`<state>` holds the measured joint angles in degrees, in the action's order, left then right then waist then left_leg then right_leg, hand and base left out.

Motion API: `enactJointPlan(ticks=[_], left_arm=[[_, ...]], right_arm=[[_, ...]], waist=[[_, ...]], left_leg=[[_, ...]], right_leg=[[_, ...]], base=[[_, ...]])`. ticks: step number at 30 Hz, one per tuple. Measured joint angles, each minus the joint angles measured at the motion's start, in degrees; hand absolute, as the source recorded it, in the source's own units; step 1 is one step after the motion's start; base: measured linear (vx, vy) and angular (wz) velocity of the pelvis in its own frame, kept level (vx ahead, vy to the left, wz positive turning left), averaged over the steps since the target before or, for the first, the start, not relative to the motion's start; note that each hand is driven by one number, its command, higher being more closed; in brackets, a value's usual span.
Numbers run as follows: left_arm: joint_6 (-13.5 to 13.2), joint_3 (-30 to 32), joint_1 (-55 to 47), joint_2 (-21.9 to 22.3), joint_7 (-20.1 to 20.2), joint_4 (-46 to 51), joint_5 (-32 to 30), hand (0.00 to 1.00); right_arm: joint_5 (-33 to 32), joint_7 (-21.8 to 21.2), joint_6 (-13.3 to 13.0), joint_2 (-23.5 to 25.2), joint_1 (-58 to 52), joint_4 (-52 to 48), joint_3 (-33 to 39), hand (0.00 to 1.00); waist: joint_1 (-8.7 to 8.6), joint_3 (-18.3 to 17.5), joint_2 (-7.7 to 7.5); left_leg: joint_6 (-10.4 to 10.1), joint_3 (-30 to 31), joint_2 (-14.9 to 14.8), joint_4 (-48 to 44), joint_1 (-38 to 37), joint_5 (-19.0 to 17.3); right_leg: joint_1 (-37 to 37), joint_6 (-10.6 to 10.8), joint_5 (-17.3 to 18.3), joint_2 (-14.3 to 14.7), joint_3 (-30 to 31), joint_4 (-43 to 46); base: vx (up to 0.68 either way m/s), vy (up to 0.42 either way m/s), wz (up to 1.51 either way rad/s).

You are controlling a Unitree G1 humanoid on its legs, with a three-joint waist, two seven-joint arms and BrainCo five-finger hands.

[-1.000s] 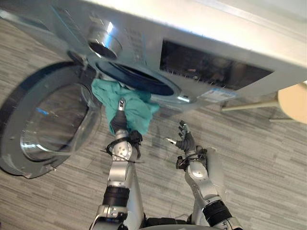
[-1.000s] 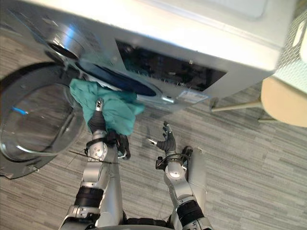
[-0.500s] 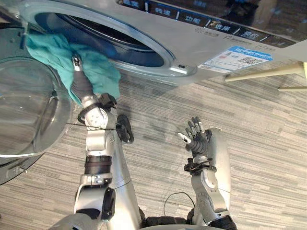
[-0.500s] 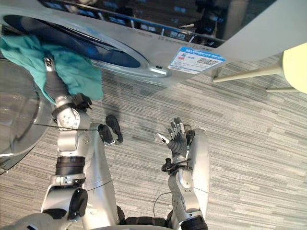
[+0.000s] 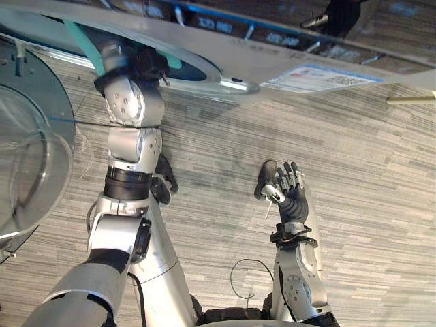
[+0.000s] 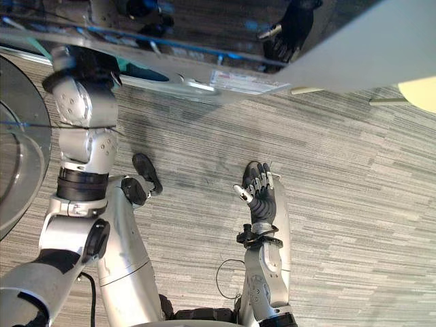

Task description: Pick up the laundry basket with both hands and put the clothes into the washing machine.

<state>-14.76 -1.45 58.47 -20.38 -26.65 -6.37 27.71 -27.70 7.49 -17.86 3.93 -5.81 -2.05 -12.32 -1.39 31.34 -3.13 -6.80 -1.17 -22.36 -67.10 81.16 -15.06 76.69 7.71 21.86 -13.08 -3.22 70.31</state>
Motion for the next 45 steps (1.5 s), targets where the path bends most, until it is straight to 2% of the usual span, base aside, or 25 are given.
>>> enactJointPlan(ticks=[5, 8, 11, 13, 14, 15, 17, 19, 21, 22, 23, 25, 26, 27, 30, 33, 38, 41, 45], left_arm=[[0.9, -2.4, 15.7, -7.7, 0.1, -7.5, -1.2, 1.00], [2.0, -3.3, 19.9, -10.6, -1.2, -7.8, -1.2, 1.00], [1.9, -3.5, 22.4, -12.2, -1.3, -7.8, 0.8, 1.00], [0.7, -3.5, 22.7, -12.3, -1.6, -7.8, 7.0, 1.00], [-0.7, -3.5, 22.7, -12.3, -2.5, -8.1, 12.2, 1.00], [-1.5, -3.2, 22.8, -12.3, -2.6, -9.0, 13.5, 0.00], [-2.0, -2.4, 23.9, -12.3, -3.6, -10.7, 13.6, 0.00], [-1.2, -2.6, 26.8, -12.5, -3.4, -15.8, 9.6, 0.00], [3.6, -3.9, 30.9, -13.7, -0.5, -22.1, 1.1, 0.00], [8.3, -7.3, 32.3, -15.6, 2.4, -25.0, -14.0, 0.00], [9.7, -8.8, 32.3, -16.3, 3.4, -25.4, -21.3, 0.00], [12.4, -15.6, 30.6, -17.4, 5.5, -25.5, -44.2, 0.00], [12.7, -17.2, 29.7, -17.4, 5.4, -25.4, -48.8, 0.00], [13.4, -20.1, 27.6, -17.3, 5.3, -25.5, -56.6, 0.00], [14.2, -26.9, 23.1, -17.3, 6.3, -25.4, -67.4, 0.00], [14.1, -28.4, 23.1, -19.9, 7.5, -24.5, -71.4, 0.00], [13.7, -29.5, 23.1, -22.5, 8.0, -24.4, -73.0, 0.00], [14.5, -23.9, 22.1, -20.2, 9.3, -24.7, -69.8, 0.00], [15.7, -12.1, 21.3, -16.6, 10.0, -24.8, -53.4, 0.00]], right_arm=[[-1.9, -0.4, 0.0, -0.2, 0.9, -0.7, -1.9, 0.00], [-2.3, -0.7, 0.0, -0.2, 1.6, -0.7, -1.9, 0.00], [-3.3, -1.4, 0.1, -0.5, 1.6, -1.3, -2.0, 0.00], [-3.3, -1.5, 0.4, -0.8, 1.6, -1.6, -2.1, 0.00], [-3.3, -1.5, 0.5, -0.8, 1.6, -1.6, -2.1, 0.00], [-3.3, -1.5, 0.6, -0.8, 1.6, -1.6, -2.1, 0.00], [-3.3, -1.5, 0.6, -0.8, 1.6, -1.6, -2.1, 0.00], [-3.3, -1.6, 0.6, -0.8, 1.6, -1.6, -1.8, 0.00], [-3.4, -2.1, 0.7, -0.7, 1.6, -1.5, -1.6, 0.00], [-3.3, -2.9, 0.9, -0.7, 1.6, -1.4, -1.6, 0.00], [-3.3, -3.1, 0.9, -0.7, 1.6, -1.4, -1.5, 0.00], [-3.3, -4.9, 0.7, -0.7, 1.6, -1.1, -1.2, 0.00], [-3.4, -5.3, 0.5, -0.7, 1.6, -1.0, -1.3, 0.00], [-3.7, -5.5, 0.2, -0.7, 1.6, -1.0, -1.3, 0.00], [-4.8, -6.4, -1.1, -0.7, 1.5, -0.9, -1.3, 0.00], [-6.2, -6.7, -2.0, -0.7, 1.2, -0.9, -1.2, 0.00], [-6.5, -7.7, -2.1, -0.7, 0.8, -1.1, -1.2, 0.00], [-6.4, -7.6, -2.1, -0.7, 0.8, -1.1, -1.2, 0.00], [-6.2, -7.5, -1.4, -0.7, 0.8, -1.2, -1.2, 0.00]], waist=[[-0.95, 0.2, -1.22], [-0.96, 0.2, -1.40], [-1.04, 0.2, -1.57], [-1.09, 0.2, -1.59], [-1.20, 0.2, -1.59], [-1.20, 0.2, -1.60], [-1.16, 0.2, -1.61], [-0.91, 0.1, -1.75], [-0.92, 0.1, -1.76], [-0.96, 0.1, -1.77], [-0.95, 0.1, -1.77], [-0.84, 0.1, -1.78], [-0.90, 0.1, -1.77], [-0.97, 0.1, -1.77], [-0.90, 0.1, -1.77], [-0.80, 0.1, -1.77], [-0.72, 0.1, -1.76], [-0.70, 0.1, -1.76], [-0.71, 0.1, -1.78]], left_leg=[[0.0, -0.6, -0.7, 3.3, 2.8, 2.5], [0.0, -0.7, -0.8, 5.2, 4.2, 4.3], [0.4, -0.7, -1.0, 5.2, 5.2, 4.8], [0.7, -0.7, -1.5, 4.9, 5.6, 5.0], [0.8, -0.6, -1.6, 4.5, 5.8, 5.0], [0.8, -0.5, -1.6, 4.3, 5.8, 5.0], [0.8, -0.4, -1.6, 4.1, 5.8, 5.0], [0.8, -0.4, -1.6, 4.1, 5.8, 5.0], [0.9, -0.4, -1.5, 4.2, 5.8, 5.0], [0.9, -0.4, -1.5, 4.2, 5.7, 5.0], [1.0, -0.4, -1.5, 4.2, 5.7, 5.0], [1.0, -0.4, -1.5, 4.4, 5.6, 5.0], [1.0, -0.4, -1.5, 4.4, 5.6, 5.0], [1.0, -0.4, -1.5, 4.4, 5.6, 5.0], [1.0, -0.6, -1.6, 4.9, 5.4, 5.1], [1.0, -0.8, -1.6, 5.0, 5.0, 5.1], [1.0, -1.1, -1.6, 5.0, 4.8, 5.1], [1.0, -1.1, -1.6, 5.1, 4.8, 5.1], [0.9, -1.1, -1.6, 5.4, 4.8, 5.1]], right_leg=[[3.2, -0.9, -3.4, 1.1, -0.6, -3.5], [4.4, -1.3, -5.2, 1.3, -1.3, -5.6], [5.1, -1.5, -6.2, 1.6, -1.4, -6.3], [5.2, -1.5, -7.0, 2.0, -1.5, -6.8], [5.3, -1.9, -7.5, 2.1, -1.5, -6.9], [5.3, -1.9, -7.5, 2.2, -1.5, -6.8], [5.3, -1.9, -7.5, 2.2, -1.5, -6.5], [5.3, -1.9, -7.5, 2.2, -1.5, -6.4], [5.3, -1.9, -7.5, 2.1, -1.5, -6.4], [5.3, -1.9, -7.5, 2.1, -1.5, -6.4], [5.2, -1.9, -7.5, 2.1, -1.5, -6.3], [5.2, -1.9, -7.5, 2.1, -1.6, -6.3], [5.2, -1.9, -7.5, 2.1, -1.6, -6.3], [5.2, -1.9, -7.4, 2.1, -1.6, -6.3], [5.2, -1.8, -7.4, 2.1, -1.6, -6.4], [5.2, -1.8, -7.4, 2.1, -1.4, -6.4], [5.1, -1.8, -7.4, 2.1, -1.2, -6.6], [5.1, -1.8, -7.4, 2.1, -1.2, -6.6], [5.1, -1.8, -7.4, 2.1, -1.3, -6.7]], base=[[-0.03, -0.020, -0.12], [-0.03, 0.005, -0.06], [-0.02, 0.030, -0.12], [-0.01, 0.050, -0.16], [0.00, 0.050, -0.11], [0.00, 0.047, -0.08], [0.00, 0.000, 0.00], [0.00, 0.000, 0.00], [0.00, 0.000, 0.00], [0.00, 0.000, 0.00], [0.00, 0.000, 0.00], [0.00, 0.000, 0.00], [0.00, 0.000, 0.00], [0.00, 0.000, 0.00], [0.00, 0.000, 0.00], [0.00, 0.000, 0.00], [0.00, 0.013, 0.00], [0.00, 0.000, 0.00], [0.00, 0.000, 0.00]])
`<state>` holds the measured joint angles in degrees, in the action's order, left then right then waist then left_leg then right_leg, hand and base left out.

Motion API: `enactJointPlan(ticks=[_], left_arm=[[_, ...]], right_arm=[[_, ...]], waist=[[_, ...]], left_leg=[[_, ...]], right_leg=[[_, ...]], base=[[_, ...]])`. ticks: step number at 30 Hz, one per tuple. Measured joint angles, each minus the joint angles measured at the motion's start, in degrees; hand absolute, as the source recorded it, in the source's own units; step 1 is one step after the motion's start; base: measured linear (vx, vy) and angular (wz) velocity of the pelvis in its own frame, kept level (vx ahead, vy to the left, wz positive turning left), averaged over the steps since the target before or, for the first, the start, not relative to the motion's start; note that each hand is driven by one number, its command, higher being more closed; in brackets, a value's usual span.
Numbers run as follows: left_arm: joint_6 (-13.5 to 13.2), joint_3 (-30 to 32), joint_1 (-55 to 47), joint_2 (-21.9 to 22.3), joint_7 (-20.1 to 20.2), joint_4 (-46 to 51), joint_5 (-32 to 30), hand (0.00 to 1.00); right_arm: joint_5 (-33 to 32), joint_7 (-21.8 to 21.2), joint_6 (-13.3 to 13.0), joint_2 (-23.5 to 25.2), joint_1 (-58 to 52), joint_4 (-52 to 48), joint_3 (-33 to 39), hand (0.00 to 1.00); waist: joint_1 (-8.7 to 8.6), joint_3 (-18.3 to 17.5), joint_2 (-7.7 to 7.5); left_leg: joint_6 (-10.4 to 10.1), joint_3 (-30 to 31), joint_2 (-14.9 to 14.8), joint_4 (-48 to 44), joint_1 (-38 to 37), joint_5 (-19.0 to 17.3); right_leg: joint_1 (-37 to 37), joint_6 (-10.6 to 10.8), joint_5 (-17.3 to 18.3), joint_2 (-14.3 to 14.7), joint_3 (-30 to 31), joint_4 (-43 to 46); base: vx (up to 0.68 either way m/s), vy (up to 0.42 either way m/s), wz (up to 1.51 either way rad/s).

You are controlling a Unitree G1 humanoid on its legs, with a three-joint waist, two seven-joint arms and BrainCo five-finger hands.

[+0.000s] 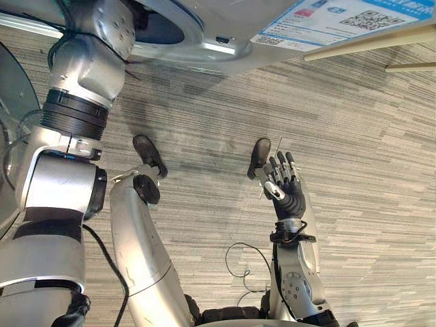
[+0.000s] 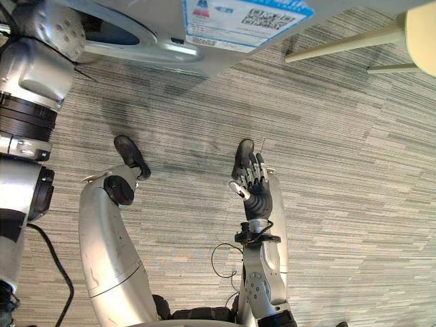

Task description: Pick up the laundry basket with both hands and put the clothes into the washing machine.

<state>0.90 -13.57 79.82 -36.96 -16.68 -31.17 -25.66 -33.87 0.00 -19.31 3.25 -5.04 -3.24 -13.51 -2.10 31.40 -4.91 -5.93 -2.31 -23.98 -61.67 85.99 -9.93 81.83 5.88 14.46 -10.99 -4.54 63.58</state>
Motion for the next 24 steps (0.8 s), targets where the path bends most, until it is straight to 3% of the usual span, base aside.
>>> enactJointPlan(ticks=[7, 9, 13, 19, 24], left_arm=[[-0.4, 13.5, -5.5, 0.9, -0.2, 0.5, 16.8, 0.00], [-1.6, 16.5, -11.6, 0.9, -1.5, 5.7, 20.6, 0.00], [-3.6, 20.0, -22.2, 3.2, -4.5, 14.2, 22.6, 0.00], [-4.2, 22.9, -38.4, 6.3, -5.8, 25.1, 22.9, 0.00], [-5.3, 23.2, -47.0, 6.3, -0.9, 31.6, 22.8, 0.00]], right_arm=[[0.2, 0.4, 2.1, 0.1, 0.0, 0.3, 0.6, 0.00], [0.6, 0.9, 2.2, 0.1, 0.0, 0.7, 0.7, 0.00], [0.7, 1.1, 2.2, 0.1, 0.1, 2.2, 1.3, 0.00], [1.9, 1.5, 2.3, 0.2, 0.2, 4.0, 3.0, 0.00], [2.5, 1.8, 3.3, 0.3, 0.2, 4.0, 5.5, 0.00]], waist=[[0.69, 0.0, -0.02], [1.03, -0.1, -0.01], [1.81, -0.1, 0.13], [3.36, -0.3, 0.35], [4.12, -1.0, 0.81]], left_leg=[[-0.2, -0.3, 0.1, 2.7, -1.0, 1.7], [-0.1, -0.2, 0.2, 3.3, -1.4, 2.1], [-0.5, 0.0, 0.2, 4.0, -2.8, 2.3], [-1.4, 0.0, 1.0, 7.2, -6.4, 3.6], [-1.8, 0.2, 1.0, 8.7, -7.7, 3.9]], right_leg=[[-0.6, -0.6, -0.4, 0.1, -0.8, -1.6], [-1.0, -0.7, -0.4, 0.1, -1.1, -1.7], [-2.4, -1.1, -0.2, 0.0, -1.6, -1.8], [-5.0, -1.9, 0.6, -0.3, -2.2, -2.5], [-6.1, -2.6, 1.0, -0.4, -3.0, -2.9]], base=[[-0.01, 0.010, 0.02], [-0.01, 0.014, 0.03], [0.00, 0.014, 0.05], [0.01, -0.008, 0.11], [0.02, -0.005, 0.04]])
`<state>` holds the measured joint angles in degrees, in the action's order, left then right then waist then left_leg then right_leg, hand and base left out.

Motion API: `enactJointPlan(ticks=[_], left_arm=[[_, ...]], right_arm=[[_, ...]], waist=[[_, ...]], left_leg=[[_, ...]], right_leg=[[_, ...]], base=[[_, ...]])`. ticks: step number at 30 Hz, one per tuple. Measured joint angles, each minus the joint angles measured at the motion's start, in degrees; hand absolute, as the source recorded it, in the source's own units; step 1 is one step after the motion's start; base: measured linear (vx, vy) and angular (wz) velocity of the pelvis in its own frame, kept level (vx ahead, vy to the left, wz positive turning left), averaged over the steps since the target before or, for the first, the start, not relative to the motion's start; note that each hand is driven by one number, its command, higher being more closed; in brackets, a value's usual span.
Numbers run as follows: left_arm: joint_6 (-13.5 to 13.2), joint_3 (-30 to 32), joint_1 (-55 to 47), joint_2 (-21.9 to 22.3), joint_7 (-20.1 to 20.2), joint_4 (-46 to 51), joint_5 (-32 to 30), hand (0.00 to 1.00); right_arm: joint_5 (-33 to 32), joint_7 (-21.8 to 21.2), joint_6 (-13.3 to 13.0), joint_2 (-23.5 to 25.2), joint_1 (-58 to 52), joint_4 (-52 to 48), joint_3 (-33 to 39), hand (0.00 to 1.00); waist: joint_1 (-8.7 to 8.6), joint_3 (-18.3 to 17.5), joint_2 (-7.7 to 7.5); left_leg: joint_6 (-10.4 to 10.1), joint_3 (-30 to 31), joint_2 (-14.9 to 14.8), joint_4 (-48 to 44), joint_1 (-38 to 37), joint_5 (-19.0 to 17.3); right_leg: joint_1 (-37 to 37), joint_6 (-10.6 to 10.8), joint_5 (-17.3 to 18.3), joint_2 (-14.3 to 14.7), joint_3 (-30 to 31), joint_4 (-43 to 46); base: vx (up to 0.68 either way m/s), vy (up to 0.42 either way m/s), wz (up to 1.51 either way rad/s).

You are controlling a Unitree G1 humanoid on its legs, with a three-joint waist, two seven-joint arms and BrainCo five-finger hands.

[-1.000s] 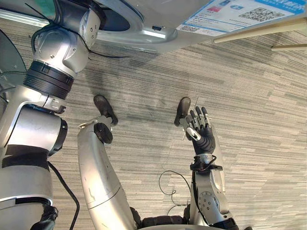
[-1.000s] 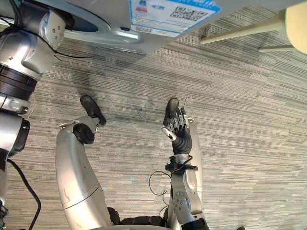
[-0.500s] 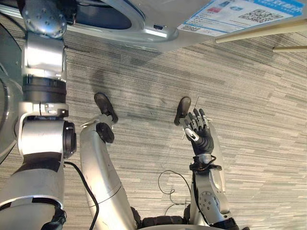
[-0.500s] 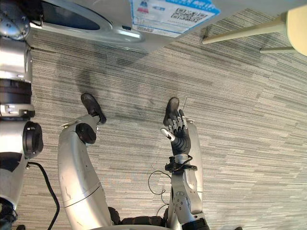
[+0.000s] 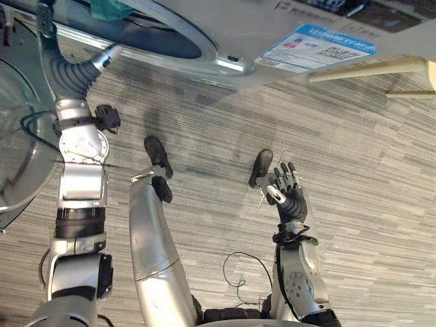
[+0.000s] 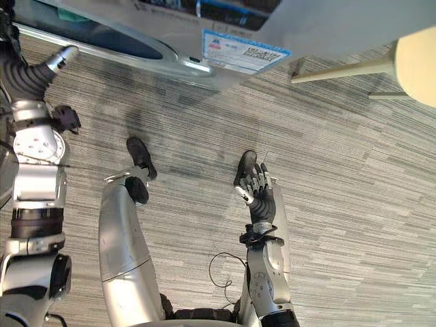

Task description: Pick up the laundry basket with both hands and put the clothes into the washing machine.

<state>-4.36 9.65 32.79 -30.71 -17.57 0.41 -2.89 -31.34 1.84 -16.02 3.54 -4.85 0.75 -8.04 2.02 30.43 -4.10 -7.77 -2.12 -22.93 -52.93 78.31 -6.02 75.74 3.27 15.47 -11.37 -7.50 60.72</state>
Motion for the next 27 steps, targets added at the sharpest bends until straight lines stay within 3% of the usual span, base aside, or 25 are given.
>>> enactJointPlan(ticks=[12, 17, 20, 24, 27], left_arm=[[-0.9, 1.3, -1.5, 0.4, 1.4, 2.6, 0.1, 0.00], [-2.6, -1.5, -8.2, 7.1, 2.2, 4.3, 3.5, 0.00], [-4.2, -8.5, -17.5, 14.2, 4.8, 4.3, 7.6, 0.00], [-5.0, -17.2, -27.6, 20.0, 10.1, 3.2, 10.5, 0.00], [-5.9, -20.9, -36.1, 21.8, 14.6, -1.2, 11.3, 0.00]], right_arm=[[0.4, 0.2, 0.9, 0.0, 0.0, -0.5, 0.5, 0.00], [2.2, 1.5, 1.2, 0.0, 0.6, 1.5, 3.1, 0.00], [7.4, 3.9, 1.7, -0.8, 0.6, 4.0, 5.1, 0.00], [14.3, 4.7, 3.4, -3.6, 0.0, 7.7, 5.6, 0.00], [20.2, 4.6, 5.3, -5.5, -5.1, 13.1, 7.4, 0.00]], waist=[[0.35, -0.2, 0.11], [0.36, -1.2, 0.58], [0.48, -2.5, 1.49], [0.37, -4.6, 2.76], [0.20, -9.1, 5.05]], left_leg=[[-0.4, 0.3, 0.0, 0.3, -0.4, 0.3], [-0.5, 0.1, -0.2, 0.2, -3.5, 0.3], [-0.2, -1.3, -0.7, 2.4, -10.0, -0.2], [-0.5, -3.7, -0.7, 7.0, -20.7, -0.4], [0.3, -7.0, 2.2, 13.2, -38.4, -1.3]], right_leg=[[0.0, -0.5, 0.5, 0.1, -0.2, 0.6], [-3.1, -0.4, 0.7, 0.5, 0.0, -0.1], [-9.1, 0.1, 0.5, 1.0, 0.1, -3.2], [-19.5, 0.9, -0.3, 1.1, 0.1, -8.9], [-37.3, 3.4, -1.1, -0.9, -0.1, -17.2]], base=[[0.01, 0.001, 0.00], [0.01, 0.004, -0.01], [0.02, 0.002, -0.06], [0.04, 0.024, -0.02], [0.16, 0.081, 0.26]])
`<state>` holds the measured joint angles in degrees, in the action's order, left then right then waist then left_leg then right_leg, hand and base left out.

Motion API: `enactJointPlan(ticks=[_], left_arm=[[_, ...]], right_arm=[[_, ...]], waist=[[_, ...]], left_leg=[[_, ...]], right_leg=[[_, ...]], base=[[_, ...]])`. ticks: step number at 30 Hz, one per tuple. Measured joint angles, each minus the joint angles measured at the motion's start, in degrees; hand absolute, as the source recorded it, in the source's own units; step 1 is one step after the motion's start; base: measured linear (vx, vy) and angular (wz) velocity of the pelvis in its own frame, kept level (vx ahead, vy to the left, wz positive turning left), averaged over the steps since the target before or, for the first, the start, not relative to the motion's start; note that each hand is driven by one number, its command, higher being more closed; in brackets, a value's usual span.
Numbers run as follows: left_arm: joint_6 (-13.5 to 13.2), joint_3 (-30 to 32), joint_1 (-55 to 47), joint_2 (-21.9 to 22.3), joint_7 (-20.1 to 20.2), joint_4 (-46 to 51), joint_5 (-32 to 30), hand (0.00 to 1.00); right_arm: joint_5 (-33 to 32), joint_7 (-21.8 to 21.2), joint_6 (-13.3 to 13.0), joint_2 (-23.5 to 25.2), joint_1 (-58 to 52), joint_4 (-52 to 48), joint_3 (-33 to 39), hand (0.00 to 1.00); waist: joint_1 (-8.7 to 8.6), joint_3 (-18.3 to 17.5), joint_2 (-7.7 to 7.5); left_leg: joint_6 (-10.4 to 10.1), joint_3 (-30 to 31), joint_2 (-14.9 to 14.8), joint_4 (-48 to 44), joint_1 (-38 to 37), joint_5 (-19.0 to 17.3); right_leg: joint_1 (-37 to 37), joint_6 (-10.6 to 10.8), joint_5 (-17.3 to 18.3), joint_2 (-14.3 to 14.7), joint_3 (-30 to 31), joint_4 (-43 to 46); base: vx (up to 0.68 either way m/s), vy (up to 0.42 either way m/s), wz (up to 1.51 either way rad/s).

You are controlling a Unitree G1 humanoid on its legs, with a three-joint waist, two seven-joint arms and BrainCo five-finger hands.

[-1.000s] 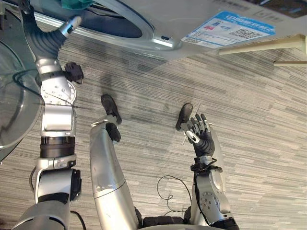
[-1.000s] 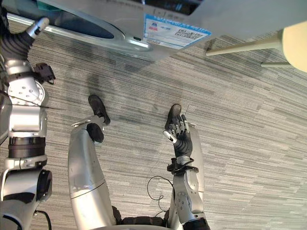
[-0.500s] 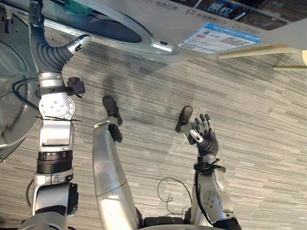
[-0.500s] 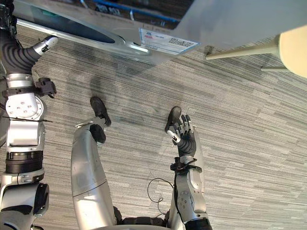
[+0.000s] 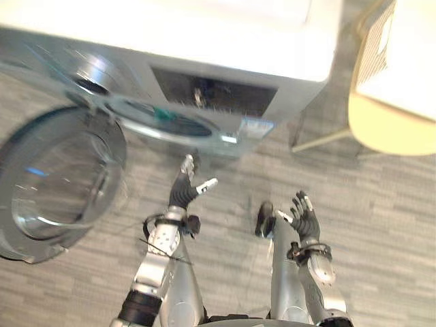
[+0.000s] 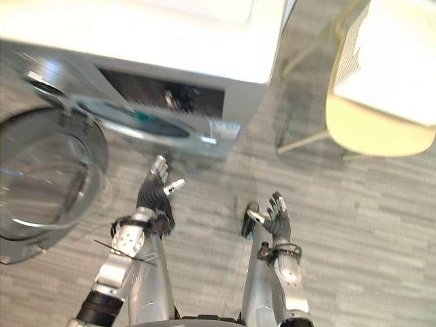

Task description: Pick up the laundry basket with both hands and put the clothes into the washing machine.

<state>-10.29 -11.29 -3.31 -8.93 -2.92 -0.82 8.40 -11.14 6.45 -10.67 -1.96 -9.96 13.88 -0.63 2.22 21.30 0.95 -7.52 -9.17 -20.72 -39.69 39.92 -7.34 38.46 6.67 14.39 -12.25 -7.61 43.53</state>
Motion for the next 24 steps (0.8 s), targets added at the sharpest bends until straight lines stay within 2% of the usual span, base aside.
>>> enactJointPlan(ticks=[1, 3, 4, 5, 6, 7, 9, 10, 11, 12, 13, 14, 15, 16, 17, 19, 22, 23, 24], left_arm=[[-0.1, 0.3, -1.3, 0.0, 0.3, -0.4, 0.0, 0.00], [-0.2, 1.5, -6.3, 0.3, 0.4, -1.0, -0.1, 0.00], [-0.2, 2.3, -7.1, 0.8, 0.4, -1.1, -0.1, 0.00], [-0.2, 3.8, -8.1, 2.4, 0.4, -2.3, -0.2, 0.00], [-0.1, 5.7, -9.1, 4.6, 0.4, -4.2, -0.3, 0.00], [0.0, 7.1, -9.6, 5.3, 0.3, -5.7, -0.3, 0.00], [0.9, 8.6, -11.5, 5.7, 0.3, -7.5, -0.2, 0.00], [1.3, 10.0, -12.8, 6.6, 0.2, -8.6, -0.2, 0.00], [1.7, 11.0, -13.2, 7.6, 0.1, -9.4, -0.1, 0.00], [2.1, 11.6, -14.1, 9.3, 0.1, -10.4, -0.1, 0.00], [2.6, 11.7, -14.4, 11.2, -0.1, -11.0, 0.1, 0.00], [2.7, 11.7, -14.6, 12.0, -0.2, -11.1, 0.1, 0.00], [2.9, 12.0, -14.6, 12.1, -0.4, -11.0, 0.2, 0.00], [3.2, 12.0, -14.6, 12.6, -0.9, -11.0, 1.1, 0.00], [3.3, 11.9, -14.8, 12.9, -0.9, -11.0, 1.3, 0.00], [3.5, 11.8, -15.3, 13.0, -0.8, -11.0, 2.5, 0.00], [3.5, 12.1, -16.0, 13.0, -0.8, -11.5, 3.5, 0.00], [3.6, 11.9, -15.9, 12.4, -0.8, -12.1, 4.4, 0.00], [3.7, 12.0, -16.5, 12.5, -0.8, -12.3, 4.5, 0.00]], right_arm=[[0.4, -0.1, 0.0, -0.3, -0.7, 0.7, 0.1, 0.00], [1.7, -0.1, 1.0, -0.8, -3.3, 1.8, 0.2, 0.00], [2.2, -0.2, 1.1, -0.8, -3.5, 2.3, 0.1, 0.00], [3.0, -0.4, 1.3, -0.9, -2.9, 4.4, -0.1, 0.00], [4.1, -0.5, 2.1, -0.6, -2.3, 6.6, -0.2, 0.00], [4.8, -0.6, 2.3, -0.2, -2.1, 8.1, -1.0, 0.00], [6.4, -1.4, 2.6, 0.9, -2.9, 11.6, -2.9, 0.00], [7.2, -1.7, 2.8, 1.4, -3.2, 12.9, -3.5, 0.00], [7.3, -1.7, 3.0, 1.5, -3.3, 13.6, -3.4, 0.00], [7.3, -1.6, 3.3, 1.5, -2.6, 14.6, -3.3, 0.00], [7.3, -1.5, 3.4, 0.9, -2.7, 15.7, -2.5, 0.00], [7.3, -1.5, 3.6, 0.9, -1.9, 16.9, -2.8, 0.00], [7.3, -1.5, 3.8, 0.9, -1.1, 17.6, -3.0, 0.00], [7.3, -1.5, 4.0, 0.5, 0.6, 18.7, -3.8, 0.00], [7.3, -1.5, 4.1, 0.2, 2.0, 19.5, -4.2, 0.00], [7.3, -1.5, 4.2, -0.6, 3.6, 21.2, -4.8, 0.00], [7.4, -1.3, 4.4, -1.9, 3.9, 23.7, -4.3, 0.00], [7.6, -1.2, 4.7, -2.1, 3.1, 24.1, -3.2, 0.00], [8.3, -1.0, 4.9, -2.3, 2.5, 24.2, -1.8, 0.00]], waist=[[0.05, -0.7, 0.40], [-0.17, -4.9, 1.26], [-0.33, -5.3, 0.99], [-0.43, -5.7, 1.49], [0.13, -6.6, 1.72], [0.01, -7.1, 1.21], [0.25, -10.0, -0.23], [0.40, -12.8, -1.86], [0.66, -14.2, -1.16], [1.44, -15.5, -0.21], [1.87, -16.5, -0.14], [2.17, -16.9, -1.43], [2.49, -16.8, -1.66], [3.58, -16.8, -1.48], [3.67, -16.7, -1.11], [3.12, -16.2, 0.20], [3.03, -15.0, 0.41], [2.89, -14.2, -0.34], [2.87, -13.7, -0.48]], left_leg=[[0.2, -0.7, 0.1, 0.7, -2.4, -0.4], [1.4, -3.9, 1.5, 3.2, -9.7, -2.2], [1.8, -4.9, 2.1, 3.9, -11.7, -2.7], [2.4, -6.4, 2.7, 6.9, -16.0, -2.8], [3.7, -9.1, 2.1, 9.6, -19.9, -2.5], [4.0, -9.4, 3.0, 10.7, -22.2, -2.4], [4.4, -10.0, 5.3, 12.2, -25.0, -2.2], [4.2, -9.7, 7.0, 12.7, -25.0, -1.4], [4.3, -9.4, 7.4, 13.3, -24.6, -1.1], [4.8, -9.0, 7.9, 15.3, -24.9, 0.0], [5.3, -8.8, 8.6, 17.9, -25.0, 2.1], [5.9, -8.5, 10.5, 18.4, -24.3, 3.0], [6.0, -8.4, 11.0, 18.6, -24.0, 3.4], [6.1, -8.3, 11.1, 18.9, -23.1, 4.7], [6.3, -7.8, 10.9, 19.2, -22.0, 6.0], [5.2, -5.0, 10.6, 21.6, -20.7, 8.8], [3.2, -2.9, 10.9, 26.4, -20.4, 15.1], [3.1, -3.0, 10.7, 25.9, -20.1, 15.5], [3.8, -2.9, 10.0, 19.2, -19.2, 11.9]], right_leg=[[-2.6, 0.2, -0.8, 0.0, 0.1, -1.9], [-9.9, 1.5, -3.1, -0.8, 0.7, -8.4], [-12.1, 1.6, -4.2, -1.2, 0.9, -10.3], [-15.9, 0.7, -8.5, -1.3, 0.4, -14.1], [-16.8, -1.0, -8.0, -1.8, -1.4, -8.3], [-17.0, -1.5, -6.0, -2.2, -2.2, 2.1], [-18.8, -1.2, -5.5, -1.2, -1.9, 15.1], [-21.2, -1.3, -4.8, -0.1, -1.0, 12.7], [-21.5, -0.4, -4.5, 0.7, -0.3, 11.1], [-23.3, 1.5, -3.4, 2.1, 0.2, 6.9], [-26.5, 2.5, 0.2, 2.0, 1.5, 2.8], [-29.4, 0.9, 4.1, 1.4, 2.2, -3.1], [-30.7, 0.3, 5.6, 1.4, 2.1, -5.9], [-31.6, -0.2, 6.9, 1.6, 1.3, -10.0], [-32.0, -0.6, 7.3, 2.4, 0.4, -12.1], [-33.6, -1.3, 7.7, 3.6, -2.2, -16.3], [-33.3, -3.3, 7.8, 4.1, -6.3, -16.6], [-33.2, -4.5, 7.3, 3.6, -8.3, -16.8], [-33.7, -5.3, 6.8, 2.9, -9.6, -16.6]], base=[[0.20, 0.176, -0.08], [0.16, 0.187, -0.18], [0.15, 0.208, -0.29], [0.17, 0.207, -0.46], [0.16, 0.179, -0.37], [0.11, 0.083, -0.16], [0.13, 0.018, 0.20], [0.14, -0.005, 0.24], [0.12, 0.019, 0.19], [0.08, 0.020, 0.26], [0.07, -0.041, 0.45], [0.05, -0.079, 0.46], [-0.07, -0.110, 0.21], [-0.11, -0.102, 0.00], [-0.21, -0.156, 0.16], [-0.18, -0.108, 0.42], [-0.26, -0.087, 0.56], [-0.21, -0.019, 0.65], [-0.21, 0.001, 0.57]])
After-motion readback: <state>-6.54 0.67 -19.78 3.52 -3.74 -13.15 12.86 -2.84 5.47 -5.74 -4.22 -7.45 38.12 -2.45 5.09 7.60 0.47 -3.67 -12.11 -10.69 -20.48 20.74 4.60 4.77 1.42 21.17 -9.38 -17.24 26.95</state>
